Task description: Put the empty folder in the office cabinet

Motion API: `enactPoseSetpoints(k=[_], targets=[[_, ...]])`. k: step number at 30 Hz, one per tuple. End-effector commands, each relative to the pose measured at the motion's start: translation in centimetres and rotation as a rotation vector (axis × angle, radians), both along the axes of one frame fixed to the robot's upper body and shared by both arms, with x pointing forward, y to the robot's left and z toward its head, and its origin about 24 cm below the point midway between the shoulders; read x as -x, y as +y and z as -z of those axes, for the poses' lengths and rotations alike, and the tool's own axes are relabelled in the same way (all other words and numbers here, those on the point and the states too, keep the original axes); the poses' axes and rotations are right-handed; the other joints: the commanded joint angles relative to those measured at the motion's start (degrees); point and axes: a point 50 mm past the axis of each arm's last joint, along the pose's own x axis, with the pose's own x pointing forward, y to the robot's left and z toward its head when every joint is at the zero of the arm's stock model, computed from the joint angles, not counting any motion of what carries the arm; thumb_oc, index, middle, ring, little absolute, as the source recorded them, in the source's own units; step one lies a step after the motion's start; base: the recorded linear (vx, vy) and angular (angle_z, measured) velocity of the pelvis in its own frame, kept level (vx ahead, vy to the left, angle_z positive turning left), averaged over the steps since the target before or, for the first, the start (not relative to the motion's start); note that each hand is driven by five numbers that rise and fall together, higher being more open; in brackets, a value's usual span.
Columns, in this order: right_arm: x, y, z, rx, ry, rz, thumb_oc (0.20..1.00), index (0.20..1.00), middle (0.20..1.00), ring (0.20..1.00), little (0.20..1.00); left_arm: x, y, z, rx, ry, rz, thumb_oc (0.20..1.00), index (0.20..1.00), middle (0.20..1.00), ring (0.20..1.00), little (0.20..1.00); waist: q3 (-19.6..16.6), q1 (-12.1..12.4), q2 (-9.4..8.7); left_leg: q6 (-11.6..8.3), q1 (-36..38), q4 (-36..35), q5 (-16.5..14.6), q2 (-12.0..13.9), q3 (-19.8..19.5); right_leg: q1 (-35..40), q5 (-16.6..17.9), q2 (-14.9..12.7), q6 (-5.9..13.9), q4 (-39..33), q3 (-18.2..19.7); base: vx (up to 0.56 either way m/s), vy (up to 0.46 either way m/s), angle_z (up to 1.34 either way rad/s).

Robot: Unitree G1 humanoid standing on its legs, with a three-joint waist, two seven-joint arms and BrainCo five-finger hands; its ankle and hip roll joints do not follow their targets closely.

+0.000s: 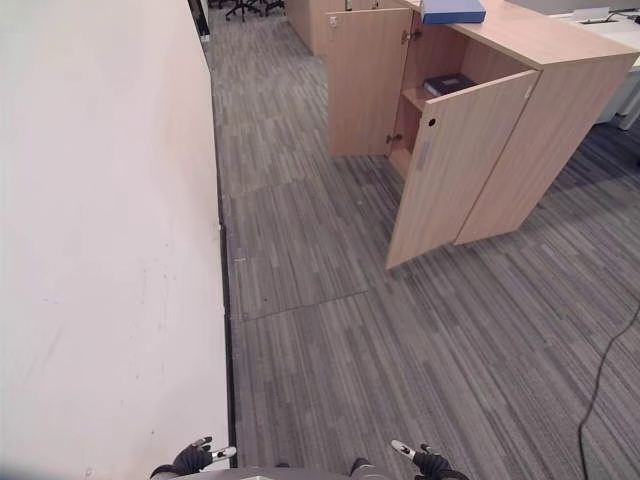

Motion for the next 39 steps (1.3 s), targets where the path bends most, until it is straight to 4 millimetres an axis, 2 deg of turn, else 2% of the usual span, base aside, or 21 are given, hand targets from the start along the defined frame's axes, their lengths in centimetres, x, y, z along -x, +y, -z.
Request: enactPoseSetpoints(k=[1,17,28,33,36,37,39], targets=[[-1.2,0.2,-0.1,-0.017,-0.019,0.018,1.000,1.000,1.000,1.000,1.000,-1.2,0.6,-0.3,-0.007,-0.019,0.026,1.000,1.000,1.000,1.000,1.000,1.02,-0.13,-1.62,-5.59,0.99,-3.05,2.42,4.57,0.09,6.26,-1.54,-5.72,7.90,-2.53,0.51,0.00,0.000,0.00],[-0.6,0.4,0.1,-0.015,-0.001,0.014,1.000,1.000,1.000,1.000,1.000,-0.7,0.8,-0.1,-0.017,0.004,0.009,1.000,1.000,1.000,1.000,1.000,0.64,-0.04,-1.79,-5.49,1.55,-3.05,2.15,4.50,-0.27,6.83,-1.98,-5.59,7.69,-2.53,0.50,0.00,0.000,0.00],[-0.6,0.0,0.0,-0.012,-0.004,0.017,1.000,1.000,1.000,1.000,1.000,-1.1,1.3,-0.3,-0.026,-0.007,0.007,1.000,1.000,1.000,1.000,1.000,0.85,-0.27,-1.80,-5.81,0.77,-3.05,2.91,5.09,-1.33,6.69,-2.80,-4.33,6.80,-1.93,1.00,-0.01,-0.014,0.02],[-1.7,-0.1,-0.3,-0.006,-0.035,-0.005,1.000,1.000,1.000,1.000,1.000,-2.0,1.9,-0.7,-0.035,-0.032,-0.010,1.000,1.000,1.000,1.000,1.000,1.73,-0.49,-1.33,-6.20,-0.43,-3.05,4.33,6.73,-1.91,3.36,-5.14,-2.36,5.17,2.72,2.14,-0.05,-0.090,0.03],[-1.7,-0.2,-0.4,0.005,-0.029,-0.044,1.000,1.000,1.000,1.000,1.000,-2.1,1.9,-0.7,-0.036,-0.033,0.000,1.000,1.000,1.000,1.000,1.000,2.04,-0.55,-1.34,-6.66,-0.62,-2.17,4.84,7.75,-2.30,3.42,-5.74,-1.31,4.35,2.82,2.26,-0.01,-0.154,0.01],[-1.7,-0.4,-0.4,0.010,-0.027,-0.044,1.000,1.000,1.000,1.000,1.000,-2.4,1.9,-0.8,-0.029,-0.042,-0.008,1.000,1.000,1.000,1.000,1.000,3.11,-0.38,-1.50,-7.21,-2.72,0.99,5.65,8.76,-3.02,3.69,-6.12,-0.64,3.75,2.64,2.26,-0.05,-0.185,0.02],[-1.7,-0.7,-0.5,0.015,-0.026,-0.037,1.000,1.000,1.000,1.000,1.000,-2.8,1.9,-0.9,-0.028,-0.055,-0.014,1.000,1.000,1.000,1.000,1.000,4.07,-0.31,-2.34,-7.51,-6.22,6.35,5.09,9.52,-3.88,3.72,-6.33,-0.40,2.82,2.53,2.53,-0.05,-0.180,0.14]])
